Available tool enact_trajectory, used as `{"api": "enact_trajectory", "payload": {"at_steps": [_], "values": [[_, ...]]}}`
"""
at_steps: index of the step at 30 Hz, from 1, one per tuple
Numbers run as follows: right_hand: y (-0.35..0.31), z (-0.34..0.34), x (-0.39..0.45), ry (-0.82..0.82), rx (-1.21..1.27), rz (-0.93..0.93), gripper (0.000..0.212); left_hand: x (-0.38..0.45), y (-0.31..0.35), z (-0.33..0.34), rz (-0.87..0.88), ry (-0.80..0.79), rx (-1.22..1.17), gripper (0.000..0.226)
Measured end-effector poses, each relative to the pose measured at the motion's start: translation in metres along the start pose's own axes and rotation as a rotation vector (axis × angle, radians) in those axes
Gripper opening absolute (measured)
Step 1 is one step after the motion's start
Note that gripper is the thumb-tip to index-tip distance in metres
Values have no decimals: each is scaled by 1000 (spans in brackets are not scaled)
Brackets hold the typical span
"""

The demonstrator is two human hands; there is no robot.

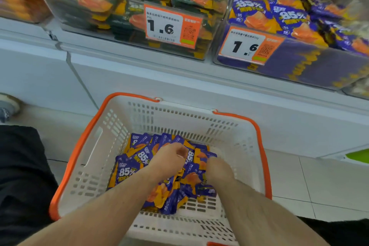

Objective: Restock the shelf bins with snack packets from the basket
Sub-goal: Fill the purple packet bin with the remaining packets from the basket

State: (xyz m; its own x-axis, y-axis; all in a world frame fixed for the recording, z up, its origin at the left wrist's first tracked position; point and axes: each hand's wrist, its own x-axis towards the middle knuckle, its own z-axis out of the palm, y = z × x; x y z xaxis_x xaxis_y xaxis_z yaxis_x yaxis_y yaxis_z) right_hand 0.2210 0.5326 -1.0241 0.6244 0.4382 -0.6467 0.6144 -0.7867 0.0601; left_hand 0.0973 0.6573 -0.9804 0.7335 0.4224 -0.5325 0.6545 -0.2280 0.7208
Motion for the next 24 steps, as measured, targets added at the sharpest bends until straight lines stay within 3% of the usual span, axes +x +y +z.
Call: {"api": "enact_trajectory", "payload": {"at_steps": [4, 7, 9, 11, 13, 15, 18, 21, 24], "values": [[-16, -67, -24, 190, -240, -200, 32, -2, 22, -16, 89, 27, 161, 47], [-25, -112, -45, 296, -291, -379, 8, -8, 46, -30, 139, 15, 218, 37], [-29, -137, -60, 322, -273, -441, 24, -15, 60, -39, 184, 28, 234, 12], [-32, -158, -76, 343, -209, -473, 41, -21, 70, -46, 240, 65, 203, 38], [-32, -169, -90, 444, -132, -523, 50, -29, 76, -53, 282, 134, 153, 41], [-30, -170, -99, 620, 43, -529, 56, -32, 75, -56, 292, 179, -35, 29], [-23, -160, -115, 957, 478, -406, 45, -41, 79, -62, 287, 305, -397, 15], [-20, -150, -125, 969, 637, -348, 41, -51, 94, -66, 302, 378, -677, 13], [-27, -148, -134, 985, 609, -392, 63, -57, 114, -71, 335, 347, -799, 11]]}}
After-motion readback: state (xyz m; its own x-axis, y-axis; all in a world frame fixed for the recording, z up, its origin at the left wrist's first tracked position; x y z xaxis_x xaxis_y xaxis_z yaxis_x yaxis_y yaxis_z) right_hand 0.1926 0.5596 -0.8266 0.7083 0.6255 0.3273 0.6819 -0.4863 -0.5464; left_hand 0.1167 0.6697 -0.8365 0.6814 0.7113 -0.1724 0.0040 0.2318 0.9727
